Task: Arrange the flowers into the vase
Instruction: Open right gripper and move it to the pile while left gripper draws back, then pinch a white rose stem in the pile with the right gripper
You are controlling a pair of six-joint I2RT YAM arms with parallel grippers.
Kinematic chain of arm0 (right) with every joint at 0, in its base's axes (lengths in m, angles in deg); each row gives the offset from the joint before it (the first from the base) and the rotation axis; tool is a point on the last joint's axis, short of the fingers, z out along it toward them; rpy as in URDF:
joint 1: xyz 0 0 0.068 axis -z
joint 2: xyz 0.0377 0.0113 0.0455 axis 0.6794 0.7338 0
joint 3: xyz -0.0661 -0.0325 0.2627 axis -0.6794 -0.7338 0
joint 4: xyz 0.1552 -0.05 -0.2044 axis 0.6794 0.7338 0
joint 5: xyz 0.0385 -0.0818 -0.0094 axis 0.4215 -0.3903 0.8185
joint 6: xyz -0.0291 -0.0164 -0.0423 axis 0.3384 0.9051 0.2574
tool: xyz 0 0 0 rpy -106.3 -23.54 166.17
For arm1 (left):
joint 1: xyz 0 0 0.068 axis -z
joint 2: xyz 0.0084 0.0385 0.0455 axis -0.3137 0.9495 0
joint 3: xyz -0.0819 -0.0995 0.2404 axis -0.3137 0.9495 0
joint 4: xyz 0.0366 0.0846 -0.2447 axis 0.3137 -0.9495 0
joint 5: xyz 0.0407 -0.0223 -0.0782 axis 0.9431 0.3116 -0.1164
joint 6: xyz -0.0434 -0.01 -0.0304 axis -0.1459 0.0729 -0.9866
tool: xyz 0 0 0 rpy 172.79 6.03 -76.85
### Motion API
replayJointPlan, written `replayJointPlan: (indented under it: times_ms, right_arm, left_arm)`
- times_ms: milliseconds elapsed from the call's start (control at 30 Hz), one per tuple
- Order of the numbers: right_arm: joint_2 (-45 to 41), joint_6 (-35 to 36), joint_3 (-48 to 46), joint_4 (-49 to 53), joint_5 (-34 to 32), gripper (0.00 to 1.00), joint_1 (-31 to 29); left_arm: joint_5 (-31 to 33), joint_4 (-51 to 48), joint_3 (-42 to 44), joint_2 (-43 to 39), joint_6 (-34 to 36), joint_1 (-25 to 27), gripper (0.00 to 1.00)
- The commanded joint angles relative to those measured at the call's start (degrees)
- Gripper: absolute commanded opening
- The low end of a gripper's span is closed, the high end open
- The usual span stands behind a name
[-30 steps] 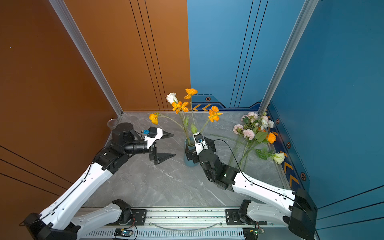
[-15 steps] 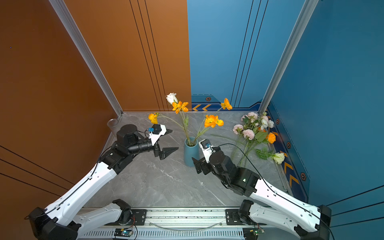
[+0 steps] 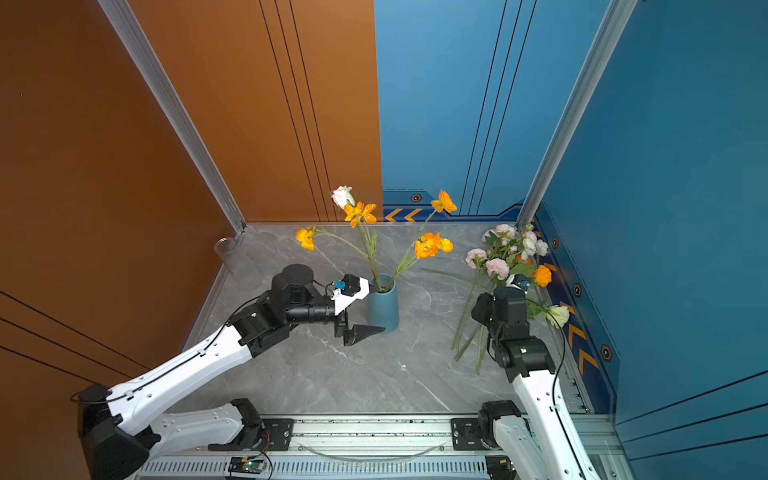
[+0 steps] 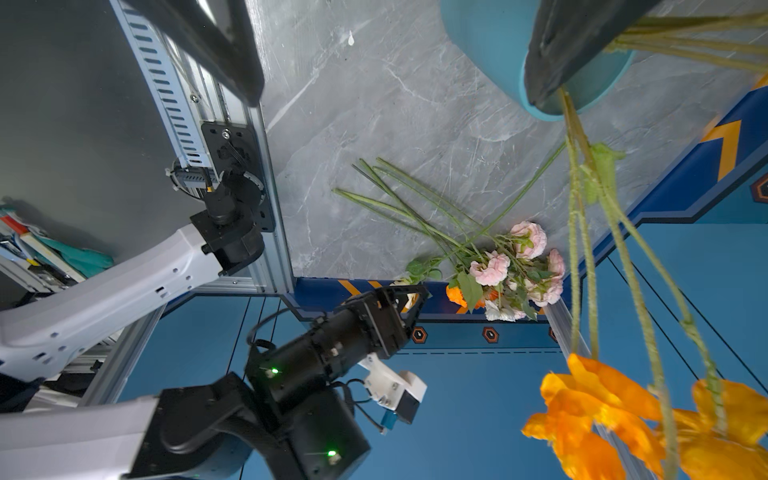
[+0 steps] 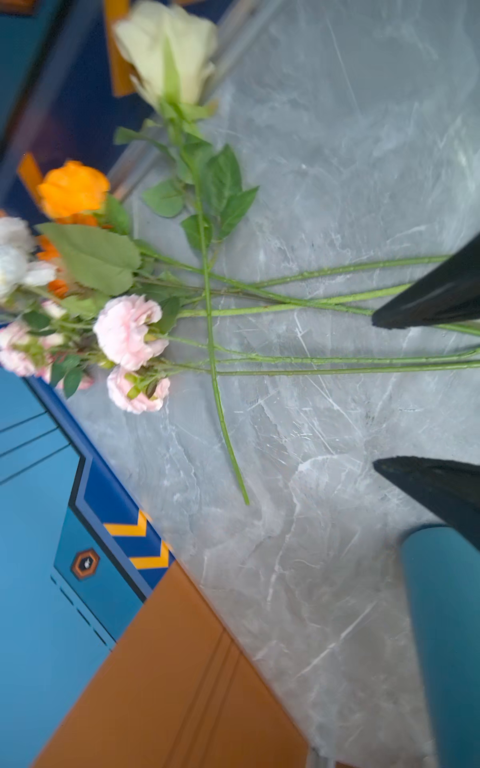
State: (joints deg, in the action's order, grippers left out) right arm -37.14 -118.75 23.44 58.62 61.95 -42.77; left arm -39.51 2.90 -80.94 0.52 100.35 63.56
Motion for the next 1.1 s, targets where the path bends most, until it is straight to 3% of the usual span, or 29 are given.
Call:
replayJointPlan:
  times_ms: [0,200,433,667,833,1067]
  right_arm:
    - [6.11,-11.24,-4.52,-13.63,18.61,0.53,7.1]
    - [16.09,-22.59,-8.78,-33.56,23.49,0.58,16.3]
    - [31.4,-37.34,-14.32,-58.95,28.24,0.54,25.93]
    - [51.75,-49.98,-11.96,-82.55,31.71,0.48,28.06]
    - [58.68,-51.75,-11.6,-89.35,30.14,0.45,26.48]
    - [60.58,-52.48,-11.69,-90.69,29.4,0.4,25.19]
  left_arm:
    - [3.21,-0.8,0.68,-0.12,2.34,1.78,0.98]
    - [5.45,-2.38,1.29,0.56,6.03,5.01,0.98]
    - [21.72,-2.41,3.63,1.8,13.42,14.06,0.98]
    - [22.26,-3.5,3.54,2.81,14.68,15.4,0.98]
    - [22.24,-4.01,3.28,3.43,14.79,15.63,0.98]
    - [21.47,-5.19,2.74,3.71,14.97,15.71,0.98]
